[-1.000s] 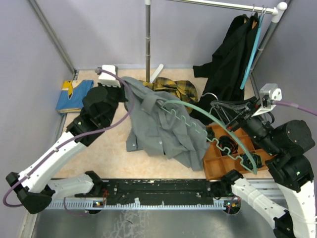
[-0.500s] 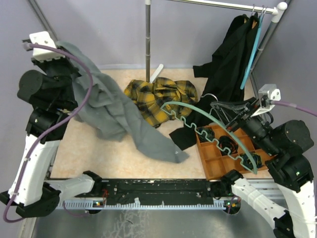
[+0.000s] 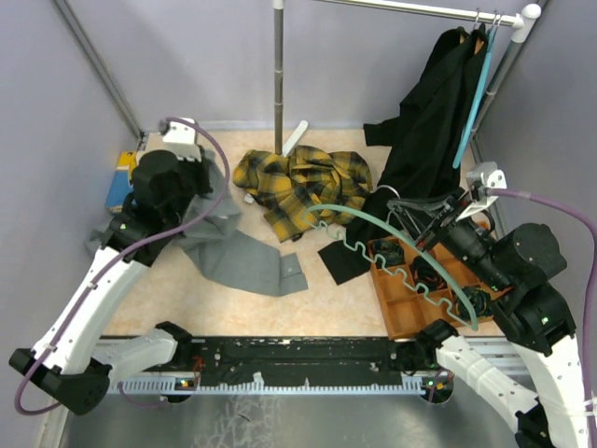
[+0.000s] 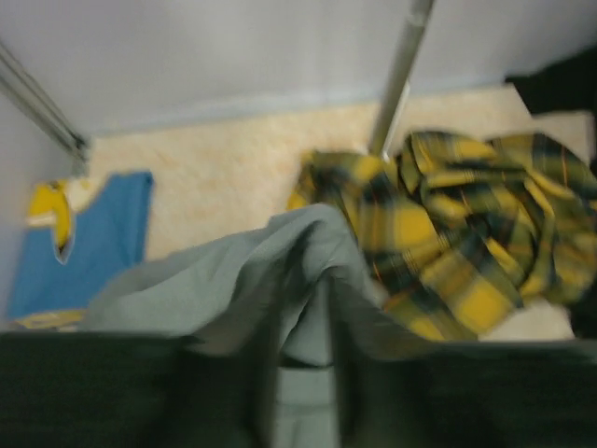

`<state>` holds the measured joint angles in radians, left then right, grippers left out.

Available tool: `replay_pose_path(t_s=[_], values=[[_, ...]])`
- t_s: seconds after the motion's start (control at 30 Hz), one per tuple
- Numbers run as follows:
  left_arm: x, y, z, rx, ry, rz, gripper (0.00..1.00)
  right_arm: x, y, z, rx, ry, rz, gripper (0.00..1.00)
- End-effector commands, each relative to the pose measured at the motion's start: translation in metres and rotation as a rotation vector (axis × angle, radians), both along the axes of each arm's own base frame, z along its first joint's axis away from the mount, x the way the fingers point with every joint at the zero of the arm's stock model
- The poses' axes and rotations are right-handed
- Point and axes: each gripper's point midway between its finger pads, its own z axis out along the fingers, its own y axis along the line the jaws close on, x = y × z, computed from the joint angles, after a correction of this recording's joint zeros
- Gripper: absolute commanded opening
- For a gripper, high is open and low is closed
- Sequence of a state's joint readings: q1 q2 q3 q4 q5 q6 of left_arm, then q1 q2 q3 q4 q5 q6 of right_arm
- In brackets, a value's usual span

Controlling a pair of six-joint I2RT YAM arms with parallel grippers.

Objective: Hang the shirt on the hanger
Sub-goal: Adjust the shirt on the hanger, then place the hanger at the center of the board.

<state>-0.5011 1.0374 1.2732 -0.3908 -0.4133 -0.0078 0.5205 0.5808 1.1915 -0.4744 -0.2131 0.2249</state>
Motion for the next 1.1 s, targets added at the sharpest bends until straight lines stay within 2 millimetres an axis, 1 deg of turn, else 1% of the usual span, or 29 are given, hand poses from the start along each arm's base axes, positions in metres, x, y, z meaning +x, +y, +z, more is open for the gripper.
replay_pose_path(t_s=[0.0, 0.03, 0.07, 0.1, 0.2, 0.23, 0.3, 0.33, 0.4, 0.5, 0.57, 0.63, 0.7, 0.87, 1.03, 1.07], values=[[-0.018, -0.009, 0.008, -0.111, -0.006, -0.074, 0.47, -0.007, -0.001, 0.026, 0.056, -0.079, 0.014, 0.0], [-0.02, -0.007, 0.011, -0.1, -0.008, -0.072, 0.56, -0.006, -0.001, 0.025, 0.058, -0.077, 0.015, 0.0], [-0.022, -0.008, 0.017, -0.093, -0.018, -0.087, 0.63, -0.006, 0.0, 0.024, 0.058, -0.075, 0.019, 0.0], [-0.026, -0.011, 0.027, -0.089, -0.038, -0.124, 0.66, -0.005, 0.002, 0.023, 0.058, -0.073, 0.024, 0.0], [-0.042, -0.035, 0.046, -0.064, -0.105, -0.309, 0.8, -0.004, 0.009, 0.019, 0.051, -0.068, 0.056, 0.0], [-0.05, -0.045, 0.05, -0.049, -0.131, -0.393, 0.86, -0.005, 0.012, 0.018, 0.044, -0.068, 0.074, 0.0], [-0.069, -0.069, 0.055, -0.016, -0.179, -0.583, 0.92, -0.008, 0.02, 0.016, 0.03, -0.079, 0.126, 0.0], [-0.083, -0.084, 0.057, -0.006, -0.203, -0.705, 0.93, -0.01, 0.023, 0.015, 0.025, -0.083, 0.152, 0.0], [-0.104, -0.103, 0.058, 0.011, -0.243, -0.867, 0.93, -0.013, 0.031, 0.015, 0.019, -0.096, 0.202, 0.0], [-0.132, -0.124, 0.059, 0.029, -0.277, -1.086, 0.91, -0.019, 0.041, 0.015, 0.011, -0.111, 0.275, 0.0], [-0.149, -0.134, 0.06, 0.025, -0.294, -1.214, 0.9, -0.023, 0.047, 0.015, 0.01, -0.118, 0.326, 0.0], [-0.162, -0.142, 0.061, 0.008, -0.304, -1.319, 0.9, -0.027, 0.054, 0.016, 0.013, -0.125, 0.378, 0.0], [-0.167, -0.148, 0.059, -0.01, -0.298, -1.385, 0.9, -0.031, 0.059, 0.017, 0.02, -0.133, 0.422, 0.0], [-0.175, -0.162, 0.05, -0.073, -0.256, -1.503, 0.9, -0.03, 0.066, 0.022, 0.049, -0.143, 0.463, 0.0], [-0.182, -0.183, 0.035, -0.086, -0.203, -1.561, 0.89, -0.029, 0.072, 0.026, 0.061, -0.148, 0.498, 0.0], [-0.18, -0.188, 0.032, -0.077, -0.191, -1.551, 0.89, -0.029, 0.073, 0.027, 0.062, -0.15, 0.506, 0.0]])
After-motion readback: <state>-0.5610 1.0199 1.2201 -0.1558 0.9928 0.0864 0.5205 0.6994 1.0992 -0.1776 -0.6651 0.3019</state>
